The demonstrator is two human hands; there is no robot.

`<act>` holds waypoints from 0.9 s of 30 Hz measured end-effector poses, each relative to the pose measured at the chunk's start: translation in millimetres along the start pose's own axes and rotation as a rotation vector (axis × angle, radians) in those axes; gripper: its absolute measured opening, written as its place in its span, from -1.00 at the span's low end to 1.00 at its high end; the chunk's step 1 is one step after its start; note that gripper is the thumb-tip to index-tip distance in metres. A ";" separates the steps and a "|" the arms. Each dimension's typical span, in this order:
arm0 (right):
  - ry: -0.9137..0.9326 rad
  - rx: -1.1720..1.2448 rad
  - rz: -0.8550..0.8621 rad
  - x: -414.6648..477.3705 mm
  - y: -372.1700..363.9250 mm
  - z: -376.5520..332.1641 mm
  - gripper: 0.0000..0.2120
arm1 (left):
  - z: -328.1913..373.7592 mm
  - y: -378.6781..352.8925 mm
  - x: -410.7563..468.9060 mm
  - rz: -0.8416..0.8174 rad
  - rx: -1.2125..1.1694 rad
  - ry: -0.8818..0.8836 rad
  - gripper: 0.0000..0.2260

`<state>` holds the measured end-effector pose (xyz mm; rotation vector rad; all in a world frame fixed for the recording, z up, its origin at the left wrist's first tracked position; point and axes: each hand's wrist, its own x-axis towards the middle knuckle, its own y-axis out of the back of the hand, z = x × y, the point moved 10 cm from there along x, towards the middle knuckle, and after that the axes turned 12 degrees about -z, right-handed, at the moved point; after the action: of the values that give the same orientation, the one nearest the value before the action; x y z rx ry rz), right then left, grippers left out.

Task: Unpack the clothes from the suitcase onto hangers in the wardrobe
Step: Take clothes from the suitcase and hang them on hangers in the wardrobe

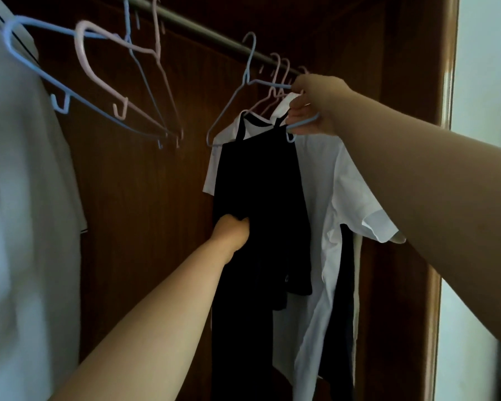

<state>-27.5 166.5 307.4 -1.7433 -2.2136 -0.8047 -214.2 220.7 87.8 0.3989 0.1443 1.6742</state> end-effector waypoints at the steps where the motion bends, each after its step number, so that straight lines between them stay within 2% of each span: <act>1: 0.000 0.098 0.039 -2.1 4.1 6.8 -0.81 | -0.2 -1.4 -2.5 0.012 -0.017 -0.015 -0.55; 4: -0.040 0.175 0.095 -7.8 9.2 31.4 -0.78 | -2.0 -7.8 -8.8 0.033 -0.113 -0.071 -0.70; 5: -0.069 0.170 0.089 -11.1 8.3 41.5 -0.75 | -1.3 -10.6 -13.2 0.051 -0.153 -0.098 -0.81; 7: -0.122 0.146 0.055 -18.9 3.8 60.5 -0.66 | -2.9 -12.6 -15.8 0.114 -0.216 -0.145 -0.86; 10: -0.124 0.186 -0.008 -29.8 -5.9 87.0 -0.60 | -9.2 -18.5 -23.9 0.218 -0.270 -0.166 -0.87; 14: -0.207 0.193 -0.087 -49.3 -17.7 127.4 -0.83 | -17.3 -29.8 -45.2 0.307 -0.279 -0.176 -0.73; 19: -0.309 0.233 -0.052 -79.2 0.0 171.9 -0.69 | -42.1 -47.1 -75.6 0.383 -0.314 -0.103 -0.70; 22: -0.347 0.259 -0.111 -113.4 8.7 185.8 -0.75 | -51.7 -60.3 -97.5 0.454 -0.340 -0.076 -0.68; 25: -0.358 0.240 -0.103 -155.2 35.8 201.9 -0.67 | -55.7 -86.0 -121.7 0.525 -0.341 -0.057 -0.67; 27: -0.389 0.221 -0.076 -177.3 55.5 220.1 -0.75 | -59.8 -107.9 -135.1 0.542 -0.347 -0.031 -0.66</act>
<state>110.5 145.3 55.5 -1.8364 -2.5074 -0.2298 -121.0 112.3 -26.3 0.2076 -0.3016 2.1754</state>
